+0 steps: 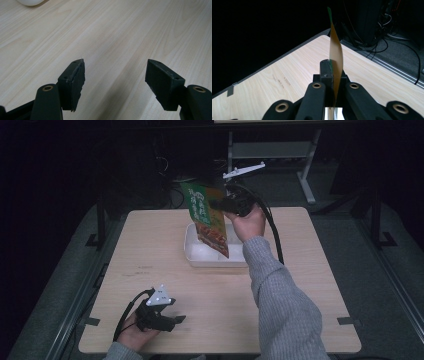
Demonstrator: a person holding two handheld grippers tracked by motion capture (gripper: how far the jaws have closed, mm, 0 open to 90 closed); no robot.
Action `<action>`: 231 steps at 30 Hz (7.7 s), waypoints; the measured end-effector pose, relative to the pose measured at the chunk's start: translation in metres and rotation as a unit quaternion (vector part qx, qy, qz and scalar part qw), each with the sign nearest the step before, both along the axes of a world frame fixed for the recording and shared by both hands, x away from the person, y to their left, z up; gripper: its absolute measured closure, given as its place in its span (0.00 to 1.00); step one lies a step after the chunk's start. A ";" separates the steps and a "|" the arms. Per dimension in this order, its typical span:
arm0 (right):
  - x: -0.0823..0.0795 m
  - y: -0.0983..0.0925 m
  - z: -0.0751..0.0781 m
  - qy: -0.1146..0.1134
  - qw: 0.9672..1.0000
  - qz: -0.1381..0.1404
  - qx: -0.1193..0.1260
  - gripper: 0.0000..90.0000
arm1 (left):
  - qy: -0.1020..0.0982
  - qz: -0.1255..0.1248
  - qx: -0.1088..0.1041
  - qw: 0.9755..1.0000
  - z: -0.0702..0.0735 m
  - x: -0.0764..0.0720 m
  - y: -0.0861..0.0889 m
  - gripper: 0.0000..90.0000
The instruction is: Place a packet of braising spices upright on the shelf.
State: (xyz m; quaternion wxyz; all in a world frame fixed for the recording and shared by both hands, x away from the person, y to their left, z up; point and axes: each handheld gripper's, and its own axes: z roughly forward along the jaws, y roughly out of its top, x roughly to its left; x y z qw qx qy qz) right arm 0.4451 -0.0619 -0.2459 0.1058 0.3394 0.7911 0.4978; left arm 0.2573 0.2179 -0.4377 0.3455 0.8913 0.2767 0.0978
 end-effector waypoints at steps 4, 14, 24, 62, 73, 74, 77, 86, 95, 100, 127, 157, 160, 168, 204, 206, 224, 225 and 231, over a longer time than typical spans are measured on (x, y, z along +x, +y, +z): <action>0.004 0.007 -0.004 -0.001 1.000 -0.003 -0.003 1.00 | 0.000 0.000 -0.001 1.000 0.000 0.000 0.000 0.35; 0.013 0.019 -0.015 -0.009 1.000 -0.016 -0.004 1.00 | 0.000 0.002 -0.004 1.000 0.000 0.000 0.001 0.35; 0.018 0.028 -0.027 -0.015 1.000 -0.025 -0.006 1.00 | -0.001 0.002 -0.007 1.000 0.001 0.001 0.002 0.35; 0.018 0.033 -0.065 -0.031 0.999 -0.021 -0.001 0.99 | 0.000 0.003 -0.009 1.000 0.001 0.001 0.002 0.34; 0.016 0.025 -0.066 -0.018 1.000 -0.017 -0.011 0.99 | 0.000 0.002 -0.008 1.000 0.001 0.001 0.001 0.34; 0.015 0.024 -0.066 -0.017 1.000 -0.016 -0.013 0.99 | 0.000 0.002 -0.008 1.000 0.001 0.001 0.001 0.34; 0.015 0.023 -0.067 -0.016 1.000 -0.016 -0.016 0.99 | 0.000 0.003 -0.008 1.000 0.001 0.001 0.001 0.34; 0.012 0.013 -0.069 -0.008 1.000 -0.017 -0.018 0.98 | 0.001 0.002 -0.007 1.000 0.001 0.001 0.001 0.34; 0.010 0.010 -0.074 0.002 1.000 -0.010 -0.029 0.98 | 0.001 0.003 -0.007 1.000 0.001 0.001 0.002 0.34; 0.009 0.004 -0.079 0.011 1.000 -0.010 -0.027 0.98 | 0.001 0.002 -0.006 1.000 0.001 0.001 0.001 0.34; 0.010 -0.010 -0.082 0.041 0.998 -0.014 -0.041 0.81 | 0.004 0.002 -0.006 1.000 0.000 0.001 0.001 0.34; -0.013 -0.043 -0.078 0.076 0.995 0.011 -0.058 0.56 | 0.006 0.003 -0.003 1.000 -0.001 0.002 0.001 0.33; -0.017 -0.048 -0.081 0.079 0.995 0.015 -0.059 0.56 | 0.007 0.004 -0.004 1.000 -0.001 0.002 0.001 0.33; -0.028 -0.060 -0.085 0.088 0.994 0.021 -0.059 0.54 | 0.008 0.005 -0.005 1.000 -0.001 0.001 0.001 0.33; -0.076 -0.108 -0.120 0.118 0.991 0.030 -0.052 0.48 | 0.011 0.005 0.000 1.000 -0.002 0.002 0.003 0.33; -0.080 -0.110 -0.123 0.118 0.991 0.030 -0.050 0.48 | 0.011 0.005 0.001 1.000 -0.002 0.002 0.003 0.33; -0.111 -0.123 -0.146 0.136 0.989 0.040 -0.049 0.47 | 0.013 0.005 0.001 1.000 -0.003 0.002 0.003 0.33; -0.113 -0.124 -0.148 0.138 0.988 0.041 -0.050 0.47 | 0.013 0.005 0.001 1.000 -0.003 0.002 0.003 0.33; -0.125 -0.130 -0.156 0.139 0.988 0.037 -0.048 0.46 | 0.013 0.004 0.001 1.000 -0.003 0.002 0.003 0.33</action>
